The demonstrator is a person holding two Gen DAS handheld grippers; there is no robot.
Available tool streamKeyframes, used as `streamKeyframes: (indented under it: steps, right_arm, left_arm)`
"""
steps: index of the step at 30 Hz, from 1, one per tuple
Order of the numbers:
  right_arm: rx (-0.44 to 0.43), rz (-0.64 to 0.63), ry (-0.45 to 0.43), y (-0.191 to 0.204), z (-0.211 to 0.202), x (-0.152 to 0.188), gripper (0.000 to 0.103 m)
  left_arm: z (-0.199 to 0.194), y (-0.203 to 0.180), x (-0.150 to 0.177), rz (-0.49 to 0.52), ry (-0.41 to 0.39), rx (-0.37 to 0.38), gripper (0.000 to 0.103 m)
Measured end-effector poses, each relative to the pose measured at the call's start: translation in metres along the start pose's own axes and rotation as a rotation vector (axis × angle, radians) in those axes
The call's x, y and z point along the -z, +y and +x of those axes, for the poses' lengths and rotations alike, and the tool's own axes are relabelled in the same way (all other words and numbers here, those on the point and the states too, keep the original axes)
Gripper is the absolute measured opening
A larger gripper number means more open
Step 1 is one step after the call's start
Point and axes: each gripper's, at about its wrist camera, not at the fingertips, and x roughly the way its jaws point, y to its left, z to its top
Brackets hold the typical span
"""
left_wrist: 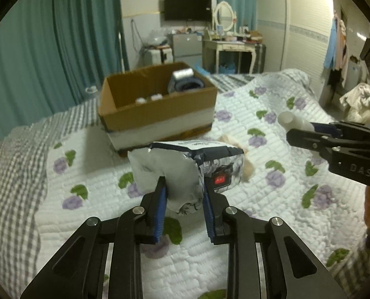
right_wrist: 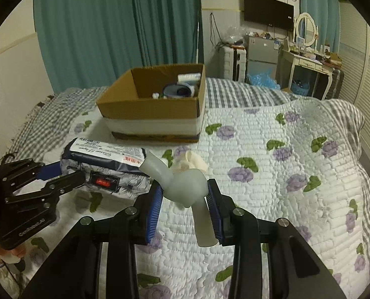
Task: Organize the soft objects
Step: 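Lower the tissue package and white item into the box and open both grippers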
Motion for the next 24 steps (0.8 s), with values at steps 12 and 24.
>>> streamKeyframes:
  steps: [12,24]
  right_arm:
    - [0.019,-0.094,-0.088,-0.001,-0.005,-0.068,0.035]
    - [0.025,-0.117,-0.109,-0.021,0.071,-0.144,0.035]
  left_arm:
    - [-0.037,0.016,-0.081,0.031,-0.139,-0.043,0.026]
    - [0.061,0.053,-0.161,0.035,-0.123,-0.125,0.026]
